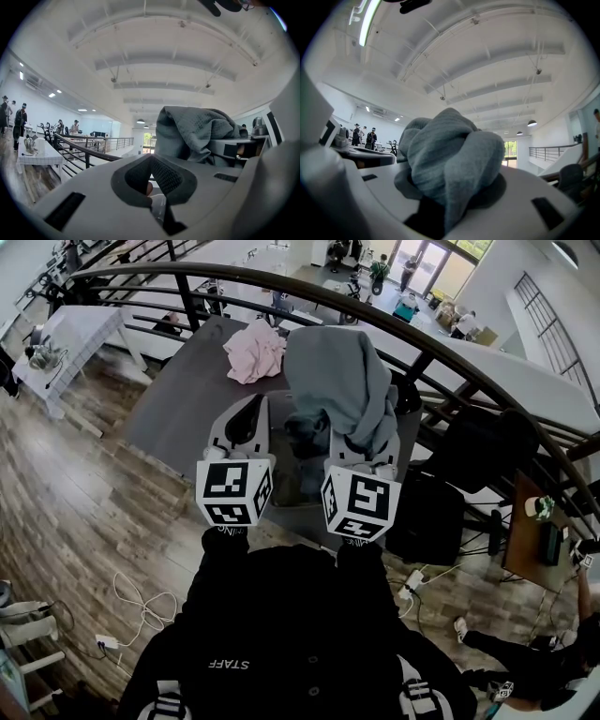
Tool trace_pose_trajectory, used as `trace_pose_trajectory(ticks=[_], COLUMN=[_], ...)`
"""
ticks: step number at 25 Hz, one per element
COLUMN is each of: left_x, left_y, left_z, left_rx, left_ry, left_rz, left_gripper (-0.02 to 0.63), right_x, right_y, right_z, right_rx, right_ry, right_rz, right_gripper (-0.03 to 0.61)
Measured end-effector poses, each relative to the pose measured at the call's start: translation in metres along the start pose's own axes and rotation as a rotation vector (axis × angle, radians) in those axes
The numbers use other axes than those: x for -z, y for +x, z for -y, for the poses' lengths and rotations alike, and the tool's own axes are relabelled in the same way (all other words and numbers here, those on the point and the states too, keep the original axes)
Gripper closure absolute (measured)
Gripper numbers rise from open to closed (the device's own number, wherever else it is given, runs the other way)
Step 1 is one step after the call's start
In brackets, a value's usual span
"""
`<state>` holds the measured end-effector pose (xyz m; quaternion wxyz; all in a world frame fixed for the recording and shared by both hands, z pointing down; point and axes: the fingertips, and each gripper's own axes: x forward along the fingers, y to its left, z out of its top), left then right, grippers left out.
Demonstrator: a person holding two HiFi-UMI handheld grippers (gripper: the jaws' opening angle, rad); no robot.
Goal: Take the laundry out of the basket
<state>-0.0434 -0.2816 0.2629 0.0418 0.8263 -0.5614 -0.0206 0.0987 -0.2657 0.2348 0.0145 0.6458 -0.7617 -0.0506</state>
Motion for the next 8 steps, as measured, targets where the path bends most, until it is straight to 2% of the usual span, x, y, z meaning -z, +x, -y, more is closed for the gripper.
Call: trace_pose_trajectory(ticks=[8], left_x=[0.0035], left_y=[0.0008], left_z=[-0.0002], left_rx=[-0.007], left_ry=[-0.011], left_rz=[-0.002], left_gripper=[0.612], right_x=[-0.0007], right_y=[-0.0016], right_z=[0.0021], right_rx=[-0.001], right_ry=[0.0], right_rz=[0.007], right_gripper=[0.382])
